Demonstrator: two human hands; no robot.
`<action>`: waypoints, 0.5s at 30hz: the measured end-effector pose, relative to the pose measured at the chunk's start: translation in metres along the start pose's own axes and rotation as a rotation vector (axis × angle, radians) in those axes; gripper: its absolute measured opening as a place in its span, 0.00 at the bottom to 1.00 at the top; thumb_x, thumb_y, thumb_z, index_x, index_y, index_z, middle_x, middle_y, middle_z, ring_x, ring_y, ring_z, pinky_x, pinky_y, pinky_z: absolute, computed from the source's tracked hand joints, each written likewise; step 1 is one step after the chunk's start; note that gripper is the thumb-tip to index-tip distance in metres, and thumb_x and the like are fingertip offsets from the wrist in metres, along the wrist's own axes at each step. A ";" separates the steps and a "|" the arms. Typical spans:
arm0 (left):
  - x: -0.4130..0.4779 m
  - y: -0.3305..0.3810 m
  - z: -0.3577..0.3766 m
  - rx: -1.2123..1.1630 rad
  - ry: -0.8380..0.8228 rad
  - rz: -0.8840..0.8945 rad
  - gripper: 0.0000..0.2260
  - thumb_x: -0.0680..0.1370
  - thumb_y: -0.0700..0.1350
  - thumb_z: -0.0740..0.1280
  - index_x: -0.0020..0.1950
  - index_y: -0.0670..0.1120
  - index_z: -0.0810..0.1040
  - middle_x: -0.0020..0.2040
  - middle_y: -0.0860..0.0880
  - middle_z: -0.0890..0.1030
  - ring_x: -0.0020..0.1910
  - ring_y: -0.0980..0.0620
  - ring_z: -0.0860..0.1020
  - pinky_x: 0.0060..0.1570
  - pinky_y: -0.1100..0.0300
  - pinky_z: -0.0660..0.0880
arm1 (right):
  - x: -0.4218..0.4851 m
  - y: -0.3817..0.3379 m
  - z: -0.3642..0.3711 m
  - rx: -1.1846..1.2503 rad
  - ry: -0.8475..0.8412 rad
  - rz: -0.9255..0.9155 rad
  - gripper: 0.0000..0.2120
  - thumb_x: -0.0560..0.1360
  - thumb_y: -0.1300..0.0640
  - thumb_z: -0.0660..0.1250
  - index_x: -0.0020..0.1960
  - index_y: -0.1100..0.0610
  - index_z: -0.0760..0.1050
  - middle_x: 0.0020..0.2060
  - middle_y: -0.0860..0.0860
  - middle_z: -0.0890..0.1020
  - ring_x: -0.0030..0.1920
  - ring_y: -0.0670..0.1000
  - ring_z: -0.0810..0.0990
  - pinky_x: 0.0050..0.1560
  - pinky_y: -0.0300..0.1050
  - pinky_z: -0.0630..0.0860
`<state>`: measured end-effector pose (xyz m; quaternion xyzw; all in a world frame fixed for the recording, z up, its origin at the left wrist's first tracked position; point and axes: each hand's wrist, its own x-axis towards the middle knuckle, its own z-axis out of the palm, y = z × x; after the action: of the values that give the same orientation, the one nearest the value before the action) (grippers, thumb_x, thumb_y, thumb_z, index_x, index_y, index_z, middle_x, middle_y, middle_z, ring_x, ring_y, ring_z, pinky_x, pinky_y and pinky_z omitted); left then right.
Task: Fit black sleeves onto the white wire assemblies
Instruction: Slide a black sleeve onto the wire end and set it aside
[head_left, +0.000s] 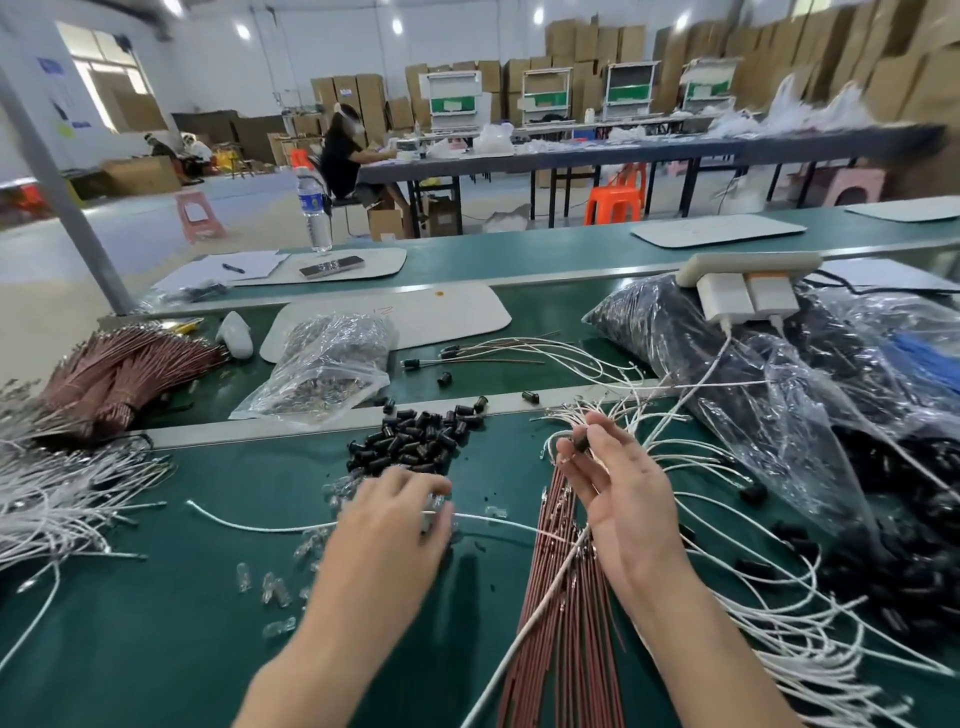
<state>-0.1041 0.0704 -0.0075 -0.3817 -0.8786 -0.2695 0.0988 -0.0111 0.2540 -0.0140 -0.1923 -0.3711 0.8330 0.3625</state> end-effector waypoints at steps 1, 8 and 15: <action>0.003 0.006 0.011 0.025 -0.029 0.047 0.15 0.83 0.53 0.60 0.69 0.56 0.75 0.63 0.59 0.75 0.61 0.62 0.70 0.63 0.68 0.62 | 0.000 0.000 -0.001 -0.001 0.007 -0.008 0.07 0.80 0.63 0.64 0.56 0.59 0.80 0.44 0.54 0.84 0.46 0.51 0.85 0.50 0.42 0.83; 0.002 0.011 0.041 0.051 -0.039 0.197 0.06 0.81 0.48 0.68 0.56 0.53 0.83 0.51 0.55 0.79 0.53 0.51 0.78 0.57 0.55 0.72 | 0.001 -0.002 -0.005 0.037 -0.003 0.020 0.09 0.81 0.65 0.63 0.56 0.58 0.80 0.43 0.53 0.85 0.48 0.52 0.85 0.55 0.46 0.83; 0.003 0.008 0.038 -0.240 0.151 0.104 0.11 0.82 0.46 0.64 0.62 0.48 0.82 0.48 0.55 0.76 0.41 0.53 0.77 0.40 0.54 0.76 | 0.004 -0.003 -0.005 0.109 -0.090 0.112 0.13 0.80 0.65 0.61 0.58 0.57 0.81 0.49 0.55 0.85 0.51 0.54 0.86 0.53 0.48 0.83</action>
<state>-0.0995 0.0976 -0.0351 -0.4145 -0.8092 -0.3949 0.1320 -0.0092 0.2611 -0.0150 -0.1550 -0.3300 0.8787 0.3081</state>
